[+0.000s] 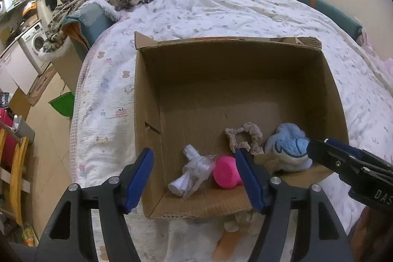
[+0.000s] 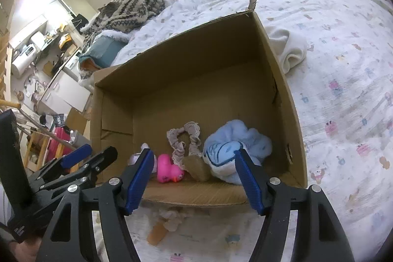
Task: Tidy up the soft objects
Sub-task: 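Open both grippers to drop the bag and scrap, then withdraw, then grasp the tan stick-shaped piece on the duvet with the right gripper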
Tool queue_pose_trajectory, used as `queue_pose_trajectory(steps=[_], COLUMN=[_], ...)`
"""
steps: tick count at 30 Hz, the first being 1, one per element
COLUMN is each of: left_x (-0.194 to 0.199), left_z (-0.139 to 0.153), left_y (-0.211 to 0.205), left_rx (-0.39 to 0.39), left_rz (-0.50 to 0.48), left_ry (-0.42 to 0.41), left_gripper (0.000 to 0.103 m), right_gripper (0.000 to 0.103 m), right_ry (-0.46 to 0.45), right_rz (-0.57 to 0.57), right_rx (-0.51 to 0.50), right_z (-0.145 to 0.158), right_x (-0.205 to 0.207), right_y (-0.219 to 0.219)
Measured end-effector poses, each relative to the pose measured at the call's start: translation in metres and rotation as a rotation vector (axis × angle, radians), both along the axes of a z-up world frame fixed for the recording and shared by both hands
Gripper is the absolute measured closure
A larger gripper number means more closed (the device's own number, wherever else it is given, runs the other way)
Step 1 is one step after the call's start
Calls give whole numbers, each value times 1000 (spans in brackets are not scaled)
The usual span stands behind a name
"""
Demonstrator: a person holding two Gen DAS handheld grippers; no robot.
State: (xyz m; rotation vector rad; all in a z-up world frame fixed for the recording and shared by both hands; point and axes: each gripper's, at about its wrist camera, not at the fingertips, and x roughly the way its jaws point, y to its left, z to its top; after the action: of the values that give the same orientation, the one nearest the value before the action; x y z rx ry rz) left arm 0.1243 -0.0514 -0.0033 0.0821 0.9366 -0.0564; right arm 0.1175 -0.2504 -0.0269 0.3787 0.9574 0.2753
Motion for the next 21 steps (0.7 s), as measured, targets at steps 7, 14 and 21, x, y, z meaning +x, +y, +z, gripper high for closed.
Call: queue_pose_trajectory(steps=[7,14,21], left_x=[-5,-30,-49], left_z=[5,15,15], left_y=[4,20,26], left_rx=[-25,-39,-27], left_rz=[-5,28,35], left_ry=[6,-9,10], left_gripper=[37,37,37], right_gripper=[31,31,31], right_ry=[7,14,9], right_rz=[-12,-14,-11], right_rx=[-1,13,3], right_z=[0,5,12], right_x=[-3,-19,-35], right_y=[0,0,3])
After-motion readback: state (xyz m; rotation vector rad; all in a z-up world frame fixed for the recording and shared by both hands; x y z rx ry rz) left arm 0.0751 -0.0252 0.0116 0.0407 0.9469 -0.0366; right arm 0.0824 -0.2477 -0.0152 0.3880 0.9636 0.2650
